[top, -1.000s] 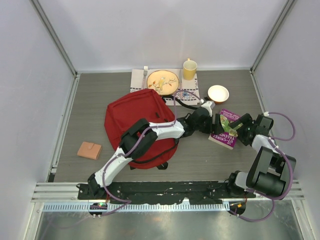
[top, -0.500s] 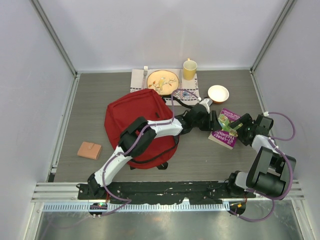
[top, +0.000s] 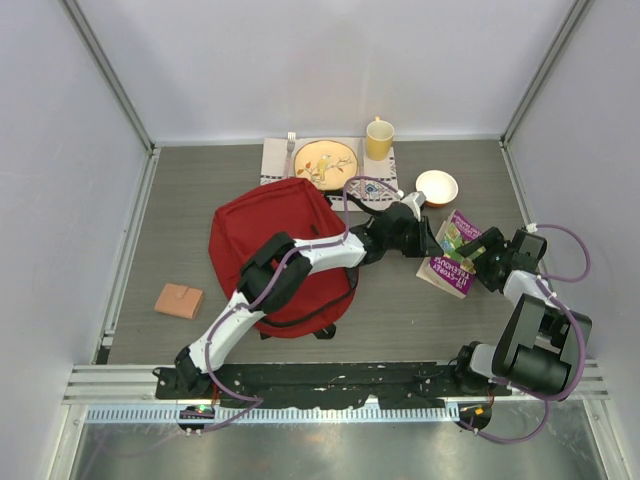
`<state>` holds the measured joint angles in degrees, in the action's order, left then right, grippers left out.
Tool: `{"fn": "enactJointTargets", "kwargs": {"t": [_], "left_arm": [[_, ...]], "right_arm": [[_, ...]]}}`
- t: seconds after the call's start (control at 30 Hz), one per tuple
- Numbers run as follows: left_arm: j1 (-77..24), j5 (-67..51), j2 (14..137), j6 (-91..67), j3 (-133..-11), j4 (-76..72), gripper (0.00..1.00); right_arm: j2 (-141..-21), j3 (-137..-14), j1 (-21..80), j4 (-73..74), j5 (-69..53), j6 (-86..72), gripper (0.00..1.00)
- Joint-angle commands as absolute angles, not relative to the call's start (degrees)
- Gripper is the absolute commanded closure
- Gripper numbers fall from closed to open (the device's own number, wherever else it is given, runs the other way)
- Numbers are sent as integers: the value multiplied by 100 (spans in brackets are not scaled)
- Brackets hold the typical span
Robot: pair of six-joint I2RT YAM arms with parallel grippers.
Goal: Pack the student bag
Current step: Pick up the book from the center of the board.
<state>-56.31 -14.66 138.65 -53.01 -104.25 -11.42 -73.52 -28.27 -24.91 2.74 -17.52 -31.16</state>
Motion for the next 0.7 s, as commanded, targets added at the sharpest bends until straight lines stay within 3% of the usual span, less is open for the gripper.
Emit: {"fn": "enactJointTargets", "kwargs": {"t": [0.0,0.13,0.27,0.67], "left_arm": [[-5845,-2004,14036,-5476,-10784,-917,100],[-5845,-2240,13940,-5257,-10828,-730,100],[-5836,-2005,13344,-4747,-10759,-107,100],[-5274,-1591,10796,-4333,-8931,-220,100]], "right_arm": [[-7506,-2479,-2311,1186,-2311,-3190,12],[-7339,-2584,-2312,1458,-2320,-3278,5],[-6611,-2768,-2338,1888,-2400,-3480,5],[-4959,-2971,-2364,2382,-3023,-3647,4]]}}
